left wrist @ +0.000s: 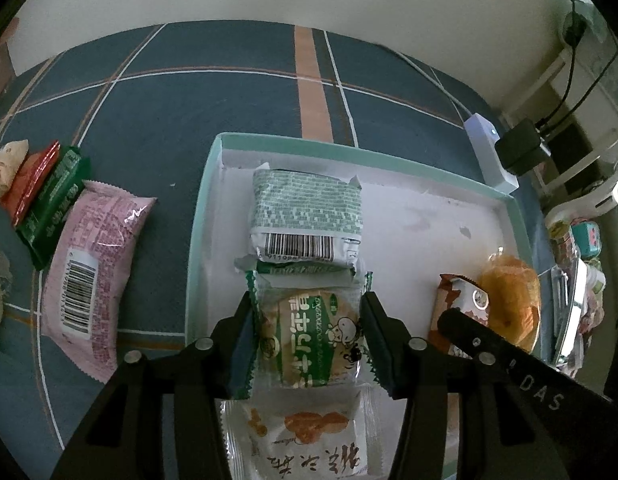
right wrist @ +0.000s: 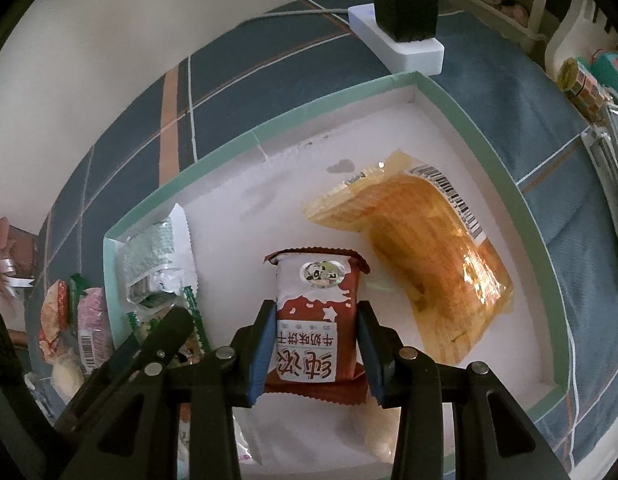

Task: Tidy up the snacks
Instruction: 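Carry both packs over the white tray and lower them inside, then open both tools to release the packs in the tray, then move both tools back toward the snacks on the tablecloth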

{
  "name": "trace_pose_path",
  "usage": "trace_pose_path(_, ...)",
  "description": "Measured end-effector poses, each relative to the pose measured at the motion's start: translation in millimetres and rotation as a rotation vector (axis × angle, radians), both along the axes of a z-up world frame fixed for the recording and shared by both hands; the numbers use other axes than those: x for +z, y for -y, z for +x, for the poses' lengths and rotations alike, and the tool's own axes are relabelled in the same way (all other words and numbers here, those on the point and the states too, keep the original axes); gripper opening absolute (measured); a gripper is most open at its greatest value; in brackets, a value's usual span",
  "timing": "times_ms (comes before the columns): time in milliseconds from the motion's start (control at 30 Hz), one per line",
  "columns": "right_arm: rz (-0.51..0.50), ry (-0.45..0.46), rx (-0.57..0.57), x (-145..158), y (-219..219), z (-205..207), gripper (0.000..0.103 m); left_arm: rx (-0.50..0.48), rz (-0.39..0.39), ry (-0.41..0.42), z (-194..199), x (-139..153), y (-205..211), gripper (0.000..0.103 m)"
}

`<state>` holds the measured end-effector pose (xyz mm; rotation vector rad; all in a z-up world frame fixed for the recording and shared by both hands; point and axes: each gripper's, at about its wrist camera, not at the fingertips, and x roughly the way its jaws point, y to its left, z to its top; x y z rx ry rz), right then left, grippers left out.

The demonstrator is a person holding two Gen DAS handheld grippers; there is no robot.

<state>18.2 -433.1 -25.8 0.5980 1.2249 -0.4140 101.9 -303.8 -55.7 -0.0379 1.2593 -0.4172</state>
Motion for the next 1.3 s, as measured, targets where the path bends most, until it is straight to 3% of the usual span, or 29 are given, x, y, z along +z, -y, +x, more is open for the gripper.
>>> trace_pose_path(467, -0.02, -0.03, -0.001, 1.4, -2.7, 2.3, 0.044, 0.019, -0.029, -0.042, 2.1, 2.9, -2.5, 0.06)
trace_pose_path(633, -0.028, -0.036, -0.005, 5.7, -1.9, 0.2, 0.053, 0.012, -0.046, -0.053, 4.0, 12.6, -3.1, 0.065)
trace_pose_path(967, -0.027, -0.032, -0.004, 17.9, -0.4, -3.3, 0.054, -0.016, -0.017, -0.039, 1.6, 33.6, -0.6, 0.065)
trace_pose_path(1067, -0.051, -0.044, -0.002, 21.9, -2.1, -4.4, 0.066, -0.012, 0.013, -0.022, 1.4, 38.6, -2.0, 0.066)
trace_pose_path(1200, -0.059, -0.047, -0.001, 23.6, -1.9, -5.4, 0.074, -0.002, 0.064, 0.0, 3.0, 42.5, -6.4, 0.076)
trace_pose_path(1300, -0.084, -0.062, 0.001, 23.8, -2.6, -5.2, 0.085, 0.021, 0.117, 0.017, 5.2, 43.1, -11.1, 0.089)
